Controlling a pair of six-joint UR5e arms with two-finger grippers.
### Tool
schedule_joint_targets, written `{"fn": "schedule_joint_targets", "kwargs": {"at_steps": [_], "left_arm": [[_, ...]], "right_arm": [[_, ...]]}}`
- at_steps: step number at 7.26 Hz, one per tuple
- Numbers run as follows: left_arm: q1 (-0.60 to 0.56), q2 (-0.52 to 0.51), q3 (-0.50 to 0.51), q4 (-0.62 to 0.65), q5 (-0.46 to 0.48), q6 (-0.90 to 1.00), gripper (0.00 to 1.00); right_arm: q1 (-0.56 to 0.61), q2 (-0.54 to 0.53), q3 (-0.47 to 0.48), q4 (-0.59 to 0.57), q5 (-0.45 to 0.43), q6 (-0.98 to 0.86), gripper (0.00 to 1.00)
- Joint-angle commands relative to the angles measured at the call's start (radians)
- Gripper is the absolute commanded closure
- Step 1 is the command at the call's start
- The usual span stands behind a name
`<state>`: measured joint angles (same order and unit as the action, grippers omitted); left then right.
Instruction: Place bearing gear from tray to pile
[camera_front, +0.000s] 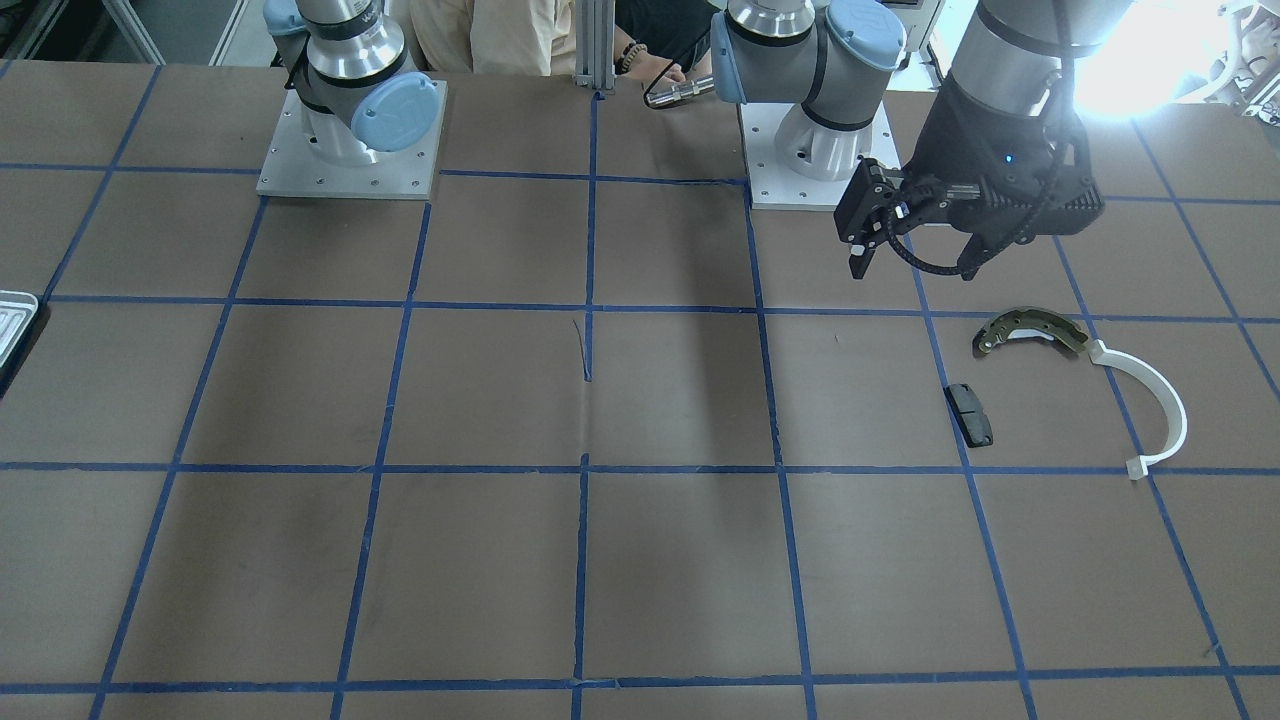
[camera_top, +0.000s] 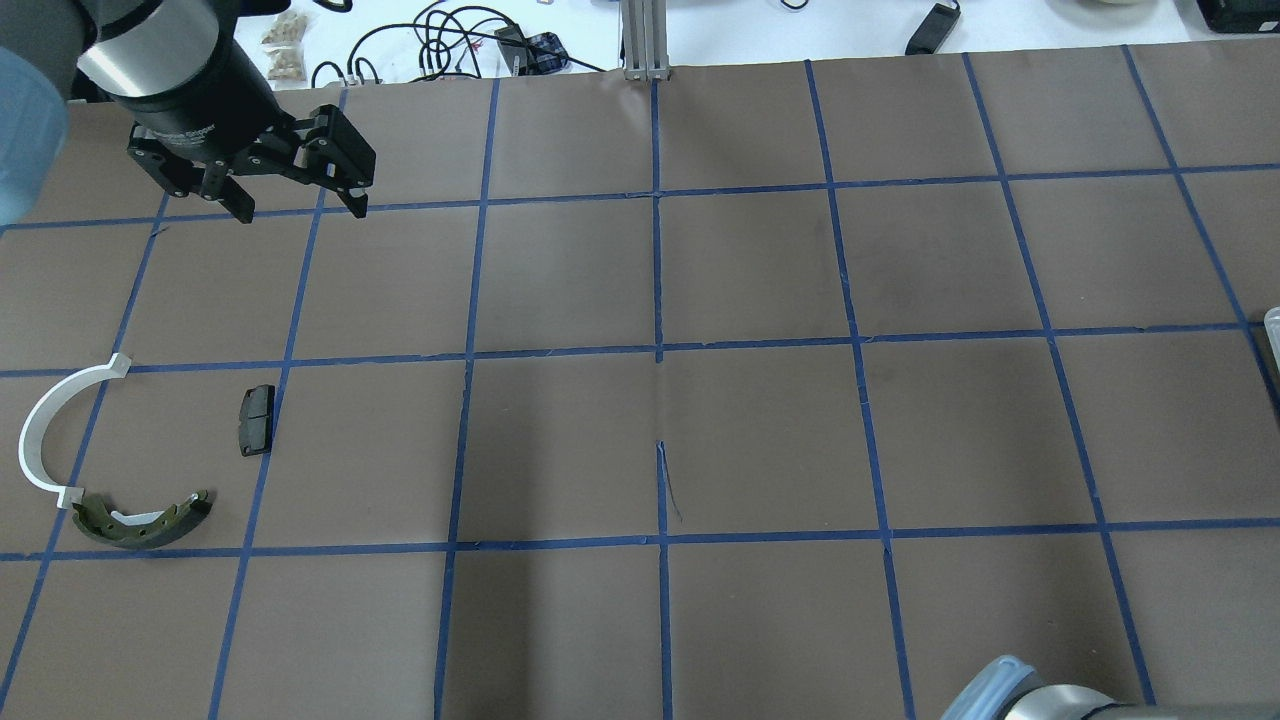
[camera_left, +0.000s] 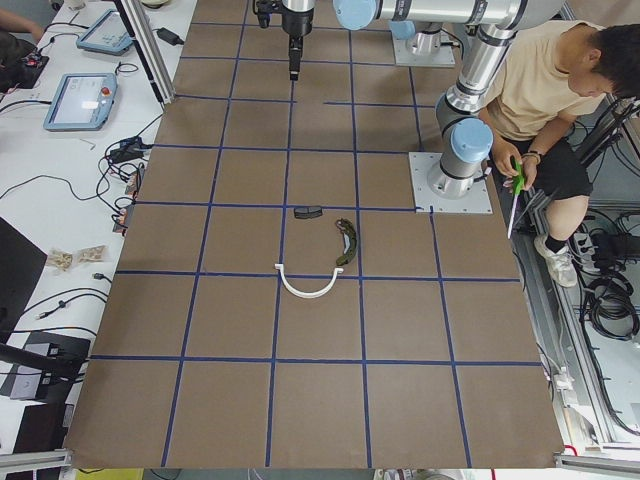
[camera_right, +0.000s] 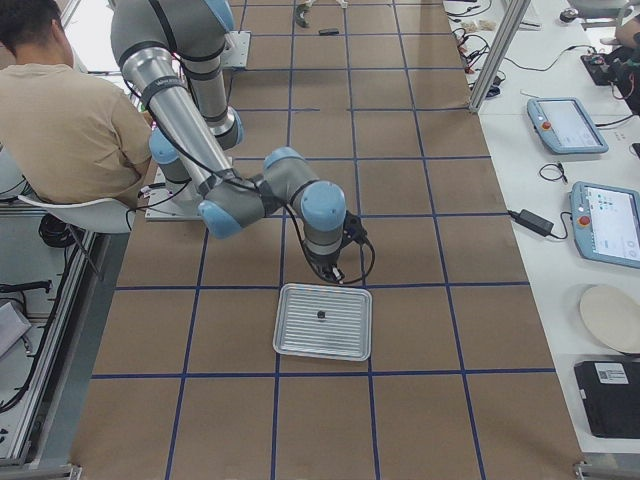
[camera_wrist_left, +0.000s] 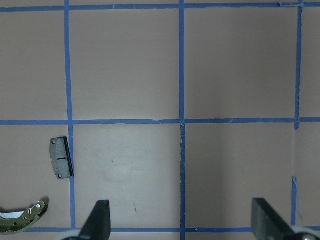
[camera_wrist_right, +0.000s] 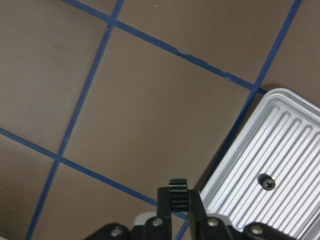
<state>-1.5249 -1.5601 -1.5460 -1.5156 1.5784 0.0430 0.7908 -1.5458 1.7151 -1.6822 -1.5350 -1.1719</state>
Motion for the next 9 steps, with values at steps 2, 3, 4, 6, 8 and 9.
{"fn": "schedule_joint_targets", "kwargs": {"at_steps": [2,3,4,6,8,9], "left_arm": [[0.000,0.000,0.000,0.000,0.000,0.000,0.00],[0.000,0.000,0.001,0.000,0.000,0.000,0.00],[0.000,0.000,0.000,0.000,0.000,0.000,0.00],[0.000,0.000,0.001,0.000,0.000,0.000,0.00],[0.002,0.000,0.001,0.000,0.000,0.000,0.00],[0.002,0.000,0.001,0.000,0.000,0.000,0.00]], "right_arm": [[0.387,-0.119,-0.008,0.104,0.004,0.642,1.00],[0.529,-0.112,-0.006,0.093,0.013,0.857,1.00],[0.645,-0.073,-0.008,0.076,0.073,1.069,1.00],[0.836,0.027,0.001,-0.045,0.172,1.391,1.00],[0.973,0.183,0.003,-0.204,0.275,1.523,1.00],[1.043,0.282,0.001,-0.293,0.297,1.531,1.00]]}}
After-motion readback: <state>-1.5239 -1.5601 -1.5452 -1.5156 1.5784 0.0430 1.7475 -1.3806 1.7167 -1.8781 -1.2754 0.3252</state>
